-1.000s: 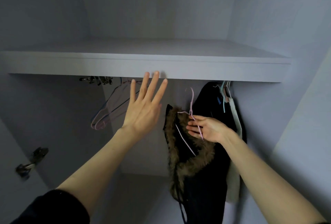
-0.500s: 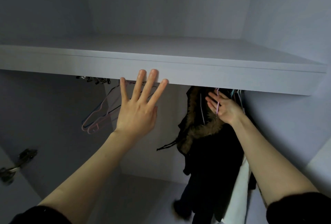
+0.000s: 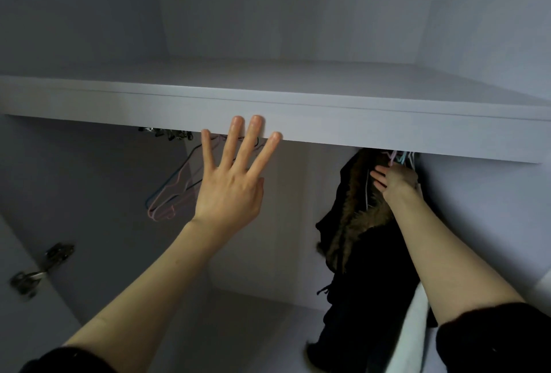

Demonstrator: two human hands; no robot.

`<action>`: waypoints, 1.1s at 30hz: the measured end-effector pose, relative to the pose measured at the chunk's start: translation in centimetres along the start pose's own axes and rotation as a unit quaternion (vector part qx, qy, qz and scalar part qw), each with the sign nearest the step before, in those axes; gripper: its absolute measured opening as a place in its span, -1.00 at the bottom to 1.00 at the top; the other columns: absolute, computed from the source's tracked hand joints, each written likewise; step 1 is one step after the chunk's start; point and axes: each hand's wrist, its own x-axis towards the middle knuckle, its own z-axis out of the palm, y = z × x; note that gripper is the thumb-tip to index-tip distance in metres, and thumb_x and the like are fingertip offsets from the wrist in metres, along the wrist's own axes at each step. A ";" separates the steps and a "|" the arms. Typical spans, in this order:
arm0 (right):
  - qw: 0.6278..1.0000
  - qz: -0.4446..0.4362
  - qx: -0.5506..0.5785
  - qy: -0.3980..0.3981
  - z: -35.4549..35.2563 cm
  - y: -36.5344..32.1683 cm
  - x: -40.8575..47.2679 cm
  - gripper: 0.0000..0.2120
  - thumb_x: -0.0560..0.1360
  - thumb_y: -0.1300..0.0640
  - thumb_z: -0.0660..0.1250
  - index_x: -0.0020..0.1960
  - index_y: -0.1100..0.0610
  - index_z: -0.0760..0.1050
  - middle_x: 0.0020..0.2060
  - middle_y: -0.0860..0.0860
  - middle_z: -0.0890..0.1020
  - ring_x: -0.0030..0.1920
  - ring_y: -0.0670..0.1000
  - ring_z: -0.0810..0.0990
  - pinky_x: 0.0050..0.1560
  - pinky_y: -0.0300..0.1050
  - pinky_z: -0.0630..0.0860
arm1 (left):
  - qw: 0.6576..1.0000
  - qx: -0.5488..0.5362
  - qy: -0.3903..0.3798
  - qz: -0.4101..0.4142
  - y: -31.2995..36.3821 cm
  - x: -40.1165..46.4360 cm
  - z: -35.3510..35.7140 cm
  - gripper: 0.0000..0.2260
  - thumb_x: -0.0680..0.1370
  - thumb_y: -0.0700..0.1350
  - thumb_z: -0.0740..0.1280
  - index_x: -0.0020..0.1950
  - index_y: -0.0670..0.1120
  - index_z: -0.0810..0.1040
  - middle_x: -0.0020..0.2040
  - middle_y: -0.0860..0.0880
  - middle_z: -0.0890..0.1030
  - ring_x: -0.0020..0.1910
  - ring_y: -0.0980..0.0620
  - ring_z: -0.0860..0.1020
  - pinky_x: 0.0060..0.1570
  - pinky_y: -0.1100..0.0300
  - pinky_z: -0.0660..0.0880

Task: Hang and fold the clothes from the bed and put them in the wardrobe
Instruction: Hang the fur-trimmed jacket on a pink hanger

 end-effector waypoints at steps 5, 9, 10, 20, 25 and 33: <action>0.988 -0.043 -0.122 0.078 -0.1 0.4 0.1 -0.67 0.59 0.31 0.08 0.32 0.27 0.40 0.17 0.15 0.56 0.15 0.12 0.55 0.01 -0.07 0.49 | 0.999 0.000 -0.034 -0.008 0.3 -0.1 -0.6 -0.17 0.41 -0.17 0.39 0.54 -0.04 -0.04 0.52 -0.12 -0.11 0.50 -0.19 -0.12 0.34 -0.42 0.01; 0.938 -0.163 -0.287 0.106 -0.7 1.5 -2.8 -0.57 0.55 0.33 0.12 0.42 0.25 0.32 0.34 0.19 0.43 0.33 0.18 0.41 0.24 -0.05 0.39 | 0.997 -0.026 -0.067 -0.031 1.1 -0.2 -1.3 -0.16 0.42 -0.19 0.37 0.54 -0.04 -0.09 0.51 -0.14 -0.15 0.49 -0.21 -0.15 0.37 -0.36 -0.05; 0.923 -0.200 -0.315 0.095 -0.7 2.1 -4.1 -0.54 0.54 0.34 0.13 0.44 0.26 0.27 0.39 0.21 0.36 0.38 0.19 0.34 0.34 -0.04 0.31 | 0.996 -0.039 -0.073 -0.037 1.4 -0.4 -1.5 -0.17 0.43 -0.20 0.35 0.54 -0.04 -0.09 0.52 -0.13 -0.16 0.50 -0.20 -0.16 0.38 -0.34 -0.07; 0.832 -0.250 -0.477 -0.136 0.8 11.9 -17.9 -0.62 0.59 0.24 0.13 0.40 0.22 0.34 0.34 0.16 0.43 0.35 0.13 0.39 0.30 -0.08 0.30 | 0.930 -0.163 -0.264 -0.195 0.4 -12.9 -4.0 -0.46 0.59 -0.16 0.13 0.55 -0.07 0.03 0.56 -0.07 0.02 0.54 -0.03 -0.08 0.49 0.05 -0.06; 0.780 -0.228 -0.504 -0.293 4.0 18.4 -27.6 -0.70 0.57 0.25 0.16 0.28 0.16 0.47 0.17 0.12 0.60 0.20 0.12 0.54 0.21 -0.06 0.42 | 0.887 -0.190 -0.303 -0.290 -3.0 -22.2 -9.4 -0.60 0.59 -0.17 0.13 0.45 -0.07 0.29 0.43 -0.04 0.34 0.38 -0.05 0.32 0.29 0.10 0.29; 0.660 -0.226 -0.475 -0.537 7.6 27.4 -48.7 -0.75 0.56 0.22 0.21 0.19 0.17 0.54 0.06 0.13 0.65 0.10 0.15 0.60 0.15 -0.04 0.48 | 0.817 -0.128 -0.292 -0.480 -6.7 -40.4 -26.5 -0.62 0.62 -0.11 0.15 0.45 -0.03 0.31 0.38 -0.03 0.41 0.34 -0.03 0.38 0.28 0.14 0.30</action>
